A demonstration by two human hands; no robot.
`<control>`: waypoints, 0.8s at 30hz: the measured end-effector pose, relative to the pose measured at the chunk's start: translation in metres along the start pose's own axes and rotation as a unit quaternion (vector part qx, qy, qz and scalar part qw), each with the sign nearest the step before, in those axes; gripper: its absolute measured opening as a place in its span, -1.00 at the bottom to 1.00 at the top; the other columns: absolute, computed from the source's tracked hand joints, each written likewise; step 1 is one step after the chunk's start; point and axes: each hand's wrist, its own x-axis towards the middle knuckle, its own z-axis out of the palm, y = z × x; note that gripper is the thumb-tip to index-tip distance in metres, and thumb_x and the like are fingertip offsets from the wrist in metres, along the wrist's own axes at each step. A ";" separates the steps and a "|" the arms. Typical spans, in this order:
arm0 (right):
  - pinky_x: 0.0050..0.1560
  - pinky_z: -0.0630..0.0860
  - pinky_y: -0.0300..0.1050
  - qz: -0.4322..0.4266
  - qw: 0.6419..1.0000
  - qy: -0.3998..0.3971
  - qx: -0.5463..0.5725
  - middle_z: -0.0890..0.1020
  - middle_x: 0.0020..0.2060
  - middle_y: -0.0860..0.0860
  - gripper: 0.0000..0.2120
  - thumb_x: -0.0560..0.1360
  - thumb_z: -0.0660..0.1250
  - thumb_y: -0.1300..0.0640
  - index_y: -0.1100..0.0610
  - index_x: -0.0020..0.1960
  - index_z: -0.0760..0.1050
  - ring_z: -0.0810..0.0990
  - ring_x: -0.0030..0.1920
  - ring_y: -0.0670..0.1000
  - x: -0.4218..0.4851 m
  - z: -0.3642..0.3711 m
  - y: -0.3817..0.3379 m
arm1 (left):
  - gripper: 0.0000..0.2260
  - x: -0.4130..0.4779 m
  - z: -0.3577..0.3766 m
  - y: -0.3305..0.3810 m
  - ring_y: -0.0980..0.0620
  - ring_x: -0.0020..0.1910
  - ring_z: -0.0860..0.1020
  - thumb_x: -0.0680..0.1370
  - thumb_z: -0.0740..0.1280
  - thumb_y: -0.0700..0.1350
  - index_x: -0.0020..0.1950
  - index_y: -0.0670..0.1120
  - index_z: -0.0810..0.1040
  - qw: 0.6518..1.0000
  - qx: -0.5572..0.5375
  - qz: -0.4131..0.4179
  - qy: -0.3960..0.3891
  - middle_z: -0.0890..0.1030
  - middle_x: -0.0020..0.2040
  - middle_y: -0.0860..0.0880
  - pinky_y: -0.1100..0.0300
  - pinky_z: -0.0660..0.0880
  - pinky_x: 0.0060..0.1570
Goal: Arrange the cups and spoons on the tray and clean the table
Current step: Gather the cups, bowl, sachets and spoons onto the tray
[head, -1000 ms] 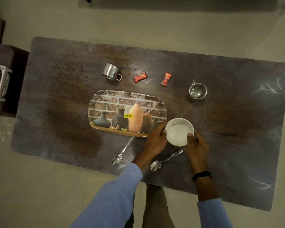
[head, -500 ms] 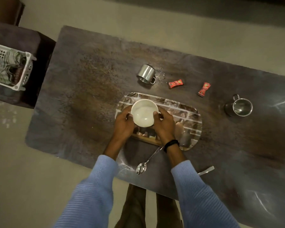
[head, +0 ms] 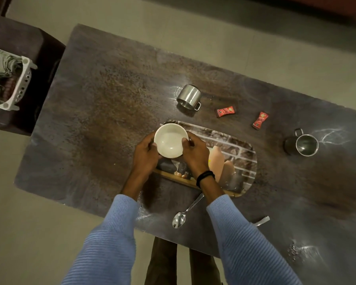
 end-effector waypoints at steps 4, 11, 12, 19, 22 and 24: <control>0.10 0.49 -0.11 -0.006 1.000 -0.003 -0.003 0.68 0.13 0.04 -0.72 0.63 0.26 0.14 0.08 0.29 0.60 0.56 0.05 -0.02 0.000 0.000 0.002 | -0.69 0.003 -0.001 -0.005 0.11 0.12 0.49 0.67 0.21 -0.24 0.40 -0.07 0.53 1.000 0.014 0.002 -0.005 0.52 0.17 0.10 0.52 0.41 -0.22; 0.19 0.56 0.13 -0.041 0.996 0.037 -0.072 0.69 0.10 0.10 -0.65 0.60 0.34 -0.01 0.15 0.31 0.56 0.63 0.11 0.09 0.013 -0.020 0.003 | -0.71 0.012 -0.008 0.010 -0.01 0.14 0.55 0.65 0.25 -0.21 0.36 -0.18 0.52 0.995 0.056 0.029 0.073 0.58 0.17 0.00 0.11 0.53 0.10; 0.19 0.56 0.15 -0.053 0.994 0.047 -0.089 0.68 0.11 0.10 -0.63 0.59 0.35 -0.01 0.15 0.33 0.54 0.62 0.13 0.11 0.021 -0.025 0.002 | -0.71 0.020 -0.009 0.013 -0.08 0.16 0.58 0.65 0.26 -0.19 0.36 -0.20 0.51 0.994 0.060 0.044 0.083 0.61 0.21 -0.08 0.02 0.55 0.15; 0.32 0.40 -0.07 -0.121 0.982 0.002 -0.148 0.46 0.34 0.20 -0.33 0.50 0.48 0.06 0.10 0.53 0.29 0.42 0.34 0.13 0.084 -0.050 -0.036 | -0.29 0.104 0.015 0.059 -0.10 0.46 0.41 0.54 0.29 -0.38 0.62 0.03 0.15 0.992 0.052 0.107 -0.051 0.31 0.55 -0.15 -0.12 0.46 0.38; 0.24 0.38 -0.20 -0.145 0.976 -0.045 -0.155 0.41 0.35 0.18 -0.24 0.48 0.51 0.09 0.08 0.57 0.23 0.46 0.26 0.06 0.099 -0.049 -0.049 | -0.35 0.132 0.033 0.073 -0.12 0.43 0.44 0.55 0.29 -0.38 0.59 -0.02 0.24 0.977 0.137 0.128 -0.104 0.36 0.52 -0.17 -0.09 0.47 0.37; 0.17 0.40 -0.24 -0.164 0.969 -0.068 -0.169 0.43 0.34 0.18 -0.24 0.48 0.51 0.10 0.04 0.58 0.23 0.51 0.19 0.05 0.105 -0.047 -0.052 | -0.50 0.145 0.040 0.079 -0.13 0.35 0.51 0.57 0.31 -0.30 0.50 -0.05 0.39 0.957 0.216 0.146 -0.126 0.50 0.42 -0.15 0.01 0.47 0.35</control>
